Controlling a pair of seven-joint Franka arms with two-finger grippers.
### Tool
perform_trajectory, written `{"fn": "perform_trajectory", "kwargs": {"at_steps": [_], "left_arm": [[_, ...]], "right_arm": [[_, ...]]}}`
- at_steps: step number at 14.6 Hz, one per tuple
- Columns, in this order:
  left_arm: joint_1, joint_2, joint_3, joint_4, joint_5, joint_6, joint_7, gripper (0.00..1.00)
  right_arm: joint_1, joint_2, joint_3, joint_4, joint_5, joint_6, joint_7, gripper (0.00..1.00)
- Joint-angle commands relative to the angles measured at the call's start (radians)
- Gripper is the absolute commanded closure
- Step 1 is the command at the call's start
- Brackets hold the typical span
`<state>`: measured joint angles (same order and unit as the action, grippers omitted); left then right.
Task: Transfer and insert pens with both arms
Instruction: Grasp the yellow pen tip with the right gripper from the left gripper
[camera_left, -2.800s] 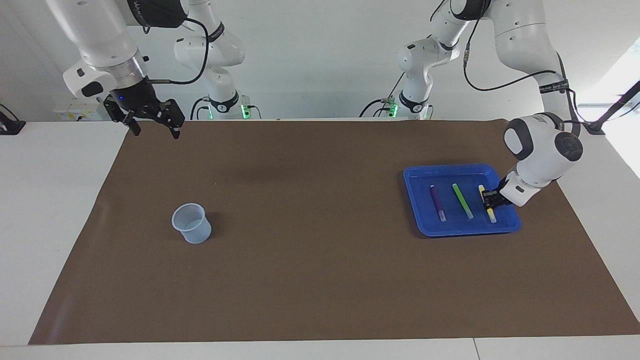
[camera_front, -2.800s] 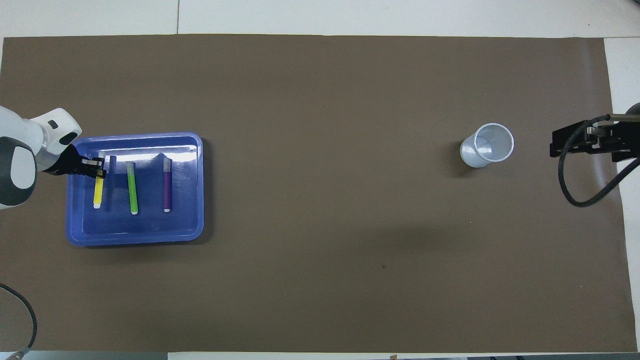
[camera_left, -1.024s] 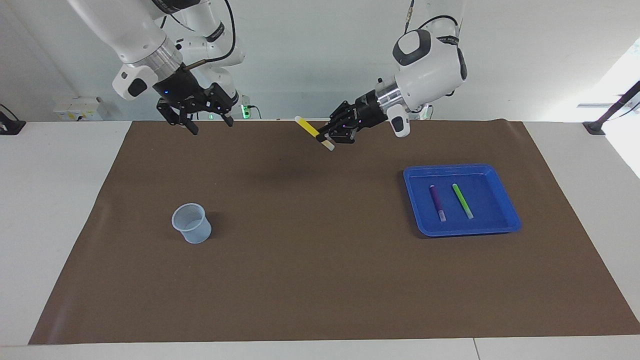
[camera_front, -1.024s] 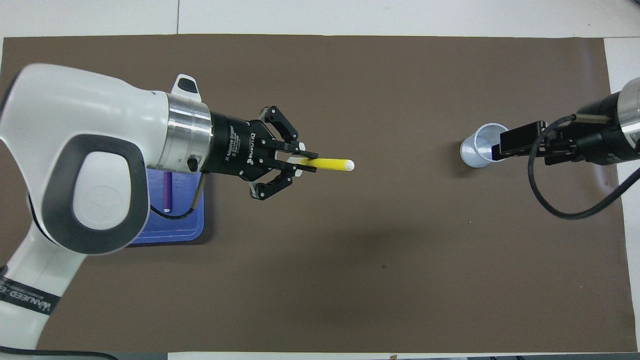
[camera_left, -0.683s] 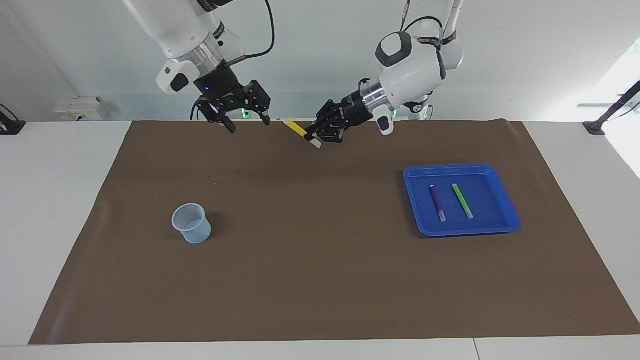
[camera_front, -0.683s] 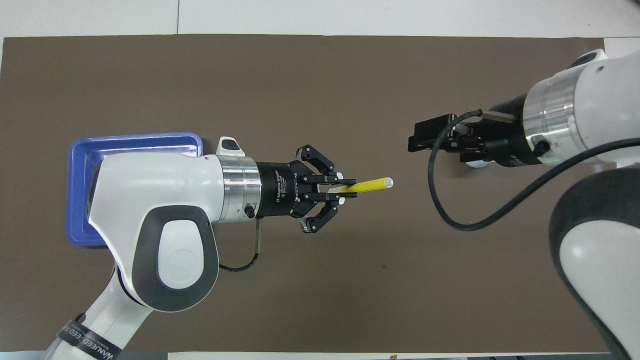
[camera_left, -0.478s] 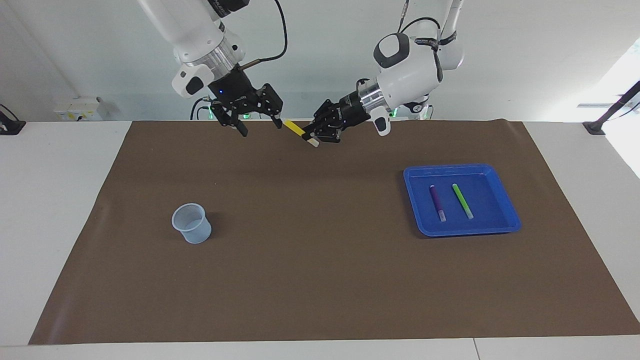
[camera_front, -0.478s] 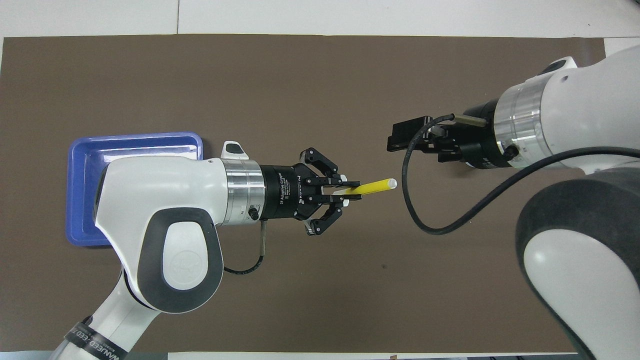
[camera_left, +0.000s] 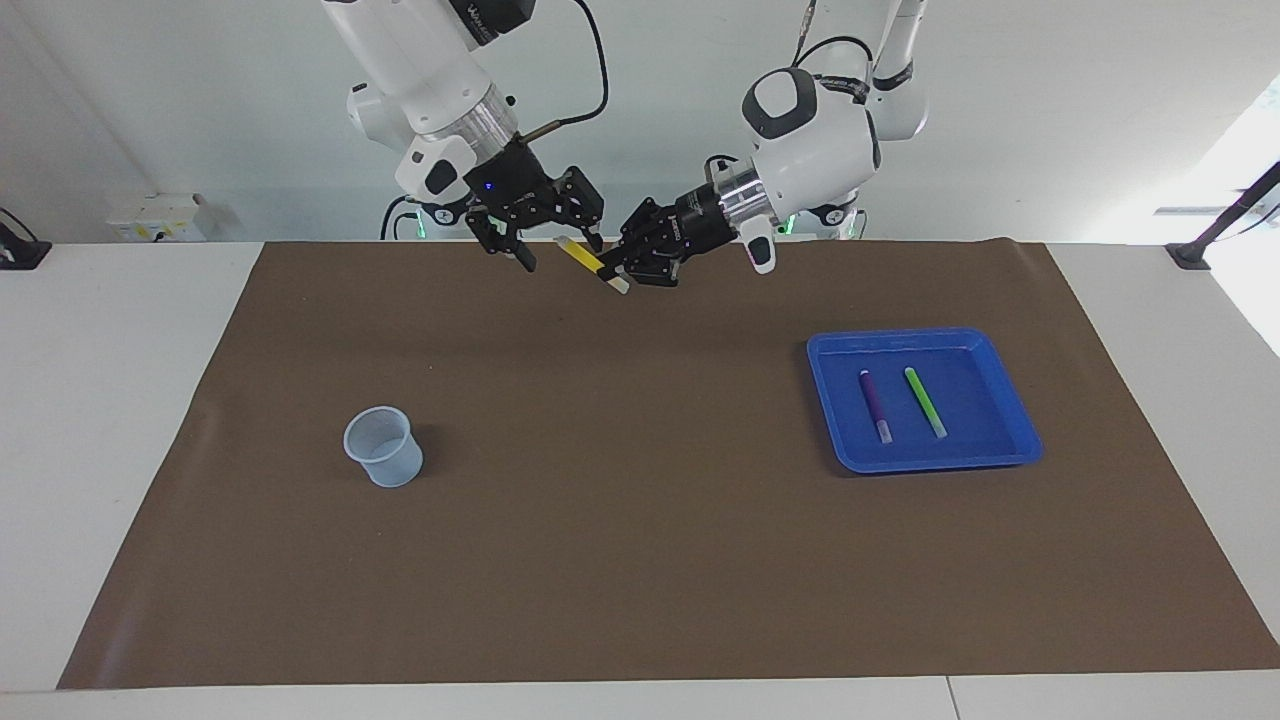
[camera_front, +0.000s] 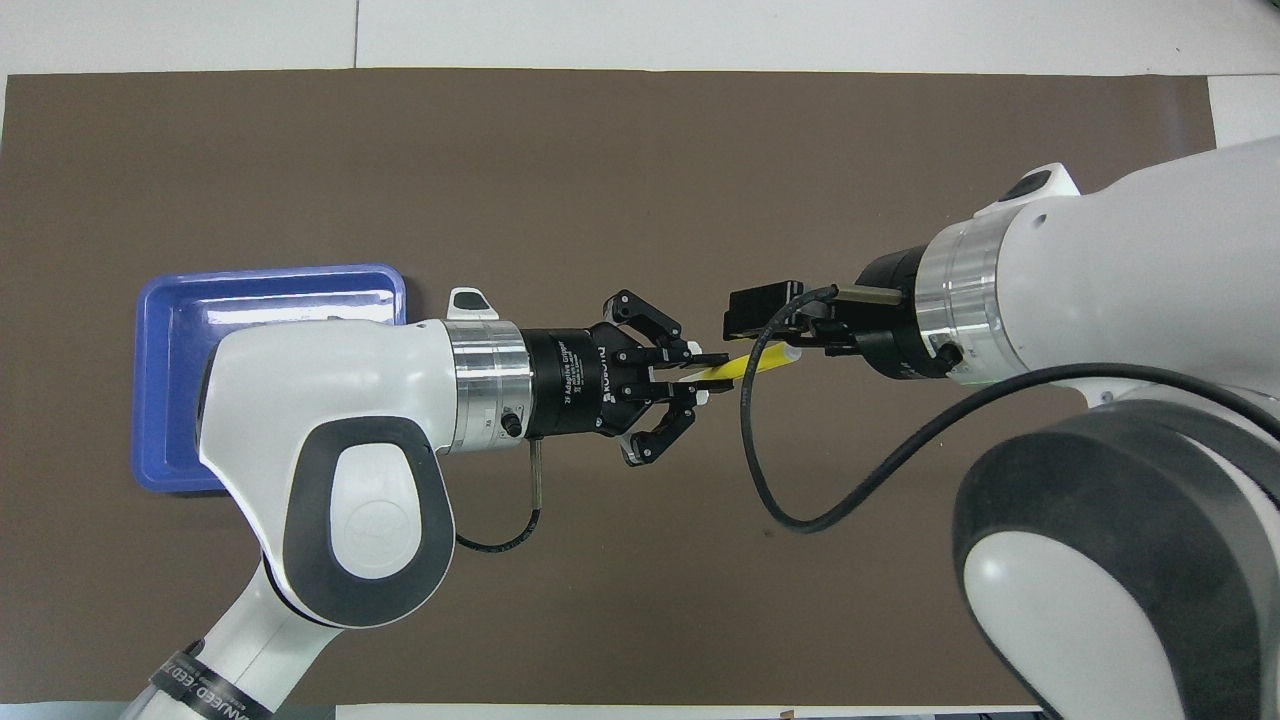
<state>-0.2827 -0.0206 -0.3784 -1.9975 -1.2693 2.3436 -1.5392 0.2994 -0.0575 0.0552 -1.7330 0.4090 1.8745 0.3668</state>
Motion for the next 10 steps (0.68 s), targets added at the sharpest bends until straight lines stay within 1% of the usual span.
{"fn": "perform_trajectory", "kwargs": {"at_steps": [1, 2, 3, 4, 6, 7, 8, 10], "left_arm": [[-0.021, -0.007, 0.013, -0.018, -0.031, 0.028, -0.004, 1.00], [-0.021, -0.009, 0.013, -0.018, -0.035, 0.031, -0.002, 1.00], [-0.021, -0.007, 0.013, -0.018, -0.035, 0.033, -0.004, 1.00], [-0.021, -0.007, 0.015, -0.018, -0.038, 0.033, -0.002, 1.00], [-0.021, -0.009, 0.015, -0.020, -0.042, 0.033, -0.002, 1.00], [-0.021, -0.009, 0.013, -0.023, -0.042, 0.036, -0.004, 1.00], [-0.021, -0.009, 0.013, -0.023, -0.044, 0.040, -0.002, 1.00], [-0.023, -0.009, 0.013, -0.023, -0.048, 0.045, -0.002, 1.00]], "right_arm": [[-0.002, -0.030, 0.002, -0.037, 0.021, 0.015, -0.002, 0.05], [-0.002, -0.028, 0.003, -0.036, 0.021, 0.015, -0.003, 0.08], [-0.002, -0.028, 0.003, -0.036, 0.021, 0.015, -0.003, 0.13], [-0.002, -0.028, 0.003, -0.036, 0.021, 0.015, -0.003, 0.28], [-0.002, -0.030, 0.005, -0.033, 0.021, 0.005, 0.003, 0.66], [-0.002, -0.030, 0.008, -0.030, 0.021, -0.009, 0.004, 0.87], [-0.002, -0.030, 0.009, -0.030, 0.021, -0.011, 0.007, 1.00], [-0.002, -0.028, 0.009, -0.028, 0.021, -0.006, 0.009, 1.00]]}}
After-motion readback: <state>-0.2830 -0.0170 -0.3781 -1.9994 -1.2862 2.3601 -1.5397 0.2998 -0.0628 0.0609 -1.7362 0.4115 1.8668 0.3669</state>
